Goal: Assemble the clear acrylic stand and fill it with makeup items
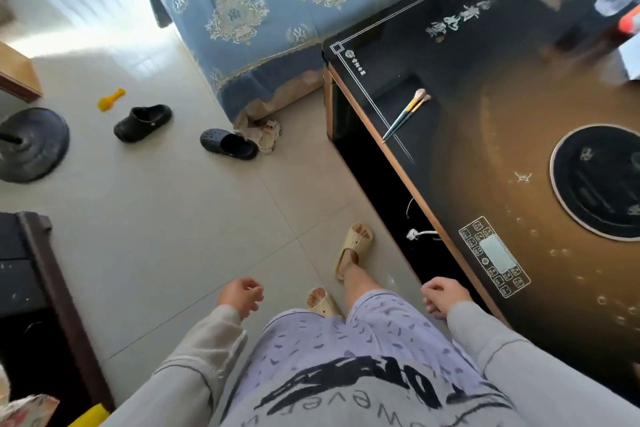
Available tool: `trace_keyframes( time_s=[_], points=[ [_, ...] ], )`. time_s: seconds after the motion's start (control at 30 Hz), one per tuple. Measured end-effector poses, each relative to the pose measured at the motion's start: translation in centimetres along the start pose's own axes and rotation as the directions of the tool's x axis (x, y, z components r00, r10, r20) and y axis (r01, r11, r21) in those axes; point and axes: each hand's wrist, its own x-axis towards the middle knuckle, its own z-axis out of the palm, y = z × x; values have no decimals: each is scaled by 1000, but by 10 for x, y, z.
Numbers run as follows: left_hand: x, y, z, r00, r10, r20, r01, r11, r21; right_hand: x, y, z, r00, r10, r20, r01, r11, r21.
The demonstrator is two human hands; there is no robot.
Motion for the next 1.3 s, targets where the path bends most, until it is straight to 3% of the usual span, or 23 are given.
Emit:
trace_keyframes(
  time_s=[0.17, 0.37, 0.67, 0.97, 1.13, 1.3],
  points=[
    [18, 36, 6, 997, -77, 32, 73, 991, 110, 31, -75, -34, 999, -50, -7, 51, 998, 46],
    [45, 117, -5, 998, -26, 50, 25, 999, 35, 50, -132, -71, 995, -80, -65, 84, 995, 58],
    [90, 253, -24, 982, 98, 160, -135, 961, 240, 63, -145, -80, 988, 103, -116, -72, 966, 248],
    [133, 399, -35, 924, 205, 323, -363, 734, 573, 59, -156, -39, 923, 379, -64, -308, 828, 469],
    [145, 456, -18, 885, 274, 376, -463, 608, 646, 68, -198, -32, 922, 382, -66, -291, 795, 532],
    [137, 477, 21, 841, 302, 449, -540, 515, 665, 87, -243, -51, 951, 293, -103, -197, 825, 529]
  ],
)
